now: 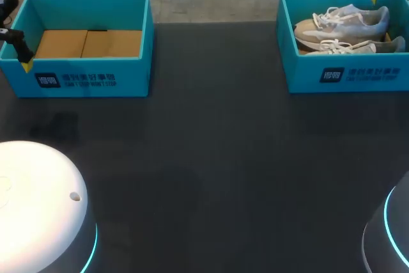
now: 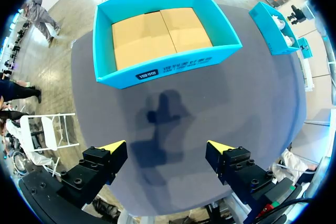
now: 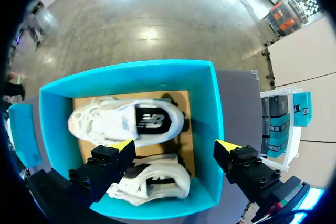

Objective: Take the shoe out of the shoebox, open the shoe tongue, remove and reinsert the insole, then place the shoe into the shoebox

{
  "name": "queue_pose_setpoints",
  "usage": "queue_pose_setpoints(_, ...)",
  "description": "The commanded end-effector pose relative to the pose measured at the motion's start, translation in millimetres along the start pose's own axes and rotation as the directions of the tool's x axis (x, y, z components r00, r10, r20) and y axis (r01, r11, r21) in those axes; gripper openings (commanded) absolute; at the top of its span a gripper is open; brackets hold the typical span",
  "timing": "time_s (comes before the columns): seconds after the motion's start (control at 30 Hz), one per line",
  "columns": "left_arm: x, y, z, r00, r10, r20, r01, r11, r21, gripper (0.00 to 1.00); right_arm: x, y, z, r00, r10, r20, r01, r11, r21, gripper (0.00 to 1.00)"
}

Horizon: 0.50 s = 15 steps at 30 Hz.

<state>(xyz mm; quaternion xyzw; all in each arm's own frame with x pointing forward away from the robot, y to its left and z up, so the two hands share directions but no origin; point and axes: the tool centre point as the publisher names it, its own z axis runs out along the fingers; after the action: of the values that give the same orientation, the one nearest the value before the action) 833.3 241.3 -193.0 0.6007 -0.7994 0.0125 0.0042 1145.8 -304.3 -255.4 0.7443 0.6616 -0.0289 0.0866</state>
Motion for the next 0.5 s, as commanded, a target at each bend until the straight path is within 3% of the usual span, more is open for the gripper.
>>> queue_pose_setpoints(0.03,0.0,-0.1,-0.5,1.000,0.000,0.002,0.000,1.000,-0.002,1.00,2.3,-27.2,-35.0,1.000,0.006,-0.025,-0.006,1.000,-0.028,1.00)
queue_pose_setpoints(0.23,0.0,-0.1,-0.5,1.000,0.000,0.002,0.000,1.000,-0.002,1.00,24.0,-56.0,-60.1,0.998,0.025,-0.061,-0.026,1.000,-0.013,1.00)
queue_pose_setpoints(0.5,0.0,-0.1,-0.5,1.000,0.000,0.002,0.000,1.000,-0.002,1.00,53.8,-95.1,-71.7,0.994,0.047,-0.096,-0.046,0.999,0.015,1.00)
